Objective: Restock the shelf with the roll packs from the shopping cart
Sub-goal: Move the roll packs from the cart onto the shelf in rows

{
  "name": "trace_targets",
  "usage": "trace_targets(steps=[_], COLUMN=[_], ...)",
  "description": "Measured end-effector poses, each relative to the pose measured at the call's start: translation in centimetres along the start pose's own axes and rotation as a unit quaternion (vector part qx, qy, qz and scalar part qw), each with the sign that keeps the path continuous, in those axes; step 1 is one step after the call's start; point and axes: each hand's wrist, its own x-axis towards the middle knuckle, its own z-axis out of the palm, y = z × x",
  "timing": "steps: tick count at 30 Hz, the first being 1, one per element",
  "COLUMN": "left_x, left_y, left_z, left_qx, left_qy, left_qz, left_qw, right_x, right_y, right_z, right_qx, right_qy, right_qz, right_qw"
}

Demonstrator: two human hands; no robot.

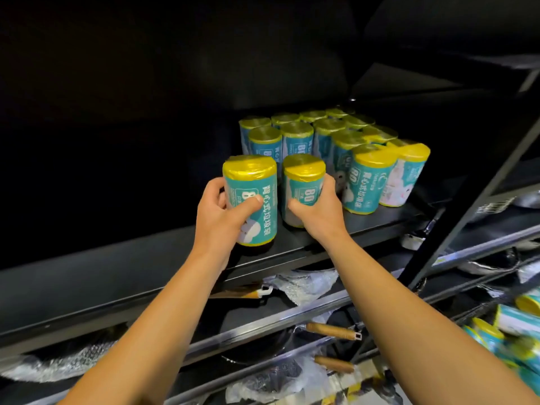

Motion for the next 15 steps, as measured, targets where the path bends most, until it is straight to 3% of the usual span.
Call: trace_targets(steps=[11, 15], left_x=[4.0, 4.3], left_y=[-3.7, -4.1], left_z=[1.5, 1.0], left_qx=[0.041, 0.091], left_qy=[-0.002, -0.012], left_qz=[-0.032, -0.031], left_qw=[0.999, 0.995], right_x=[-0.3, -0.6], right_y=[-0.4, -0.7], right_z=[-0.8, -0.6], right_qx=[0.026, -0.002], right_qy=[-0.031, 0.008], right_qz=[0.013, -0.013], right_qw=[0.999, 1.000])
